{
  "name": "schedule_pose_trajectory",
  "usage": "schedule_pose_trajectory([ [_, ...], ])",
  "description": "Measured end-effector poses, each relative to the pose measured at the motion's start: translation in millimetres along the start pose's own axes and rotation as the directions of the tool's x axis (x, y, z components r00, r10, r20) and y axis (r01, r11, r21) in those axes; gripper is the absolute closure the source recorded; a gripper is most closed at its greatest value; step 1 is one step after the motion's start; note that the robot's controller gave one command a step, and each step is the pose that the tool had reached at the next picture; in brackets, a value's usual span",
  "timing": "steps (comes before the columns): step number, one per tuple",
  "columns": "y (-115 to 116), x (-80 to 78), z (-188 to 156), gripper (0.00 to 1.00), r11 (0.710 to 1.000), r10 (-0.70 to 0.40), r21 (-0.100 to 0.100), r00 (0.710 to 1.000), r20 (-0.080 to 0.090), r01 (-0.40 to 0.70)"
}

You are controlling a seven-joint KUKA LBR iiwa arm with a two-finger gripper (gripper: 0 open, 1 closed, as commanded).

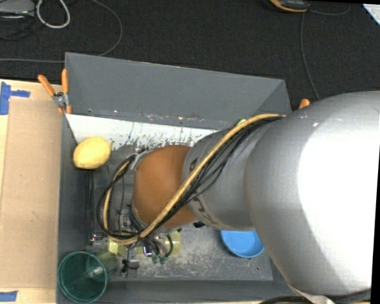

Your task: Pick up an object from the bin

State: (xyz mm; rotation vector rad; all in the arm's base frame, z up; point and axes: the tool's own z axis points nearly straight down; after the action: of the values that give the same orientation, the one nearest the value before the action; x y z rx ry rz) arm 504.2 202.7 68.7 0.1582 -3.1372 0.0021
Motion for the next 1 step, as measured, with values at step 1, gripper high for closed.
schedule_pose_trajectory([
  [1,-4.7,-17.2,1.9,1.00,0.900,0.436,0.014,0.899,-0.024,-0.436],
])
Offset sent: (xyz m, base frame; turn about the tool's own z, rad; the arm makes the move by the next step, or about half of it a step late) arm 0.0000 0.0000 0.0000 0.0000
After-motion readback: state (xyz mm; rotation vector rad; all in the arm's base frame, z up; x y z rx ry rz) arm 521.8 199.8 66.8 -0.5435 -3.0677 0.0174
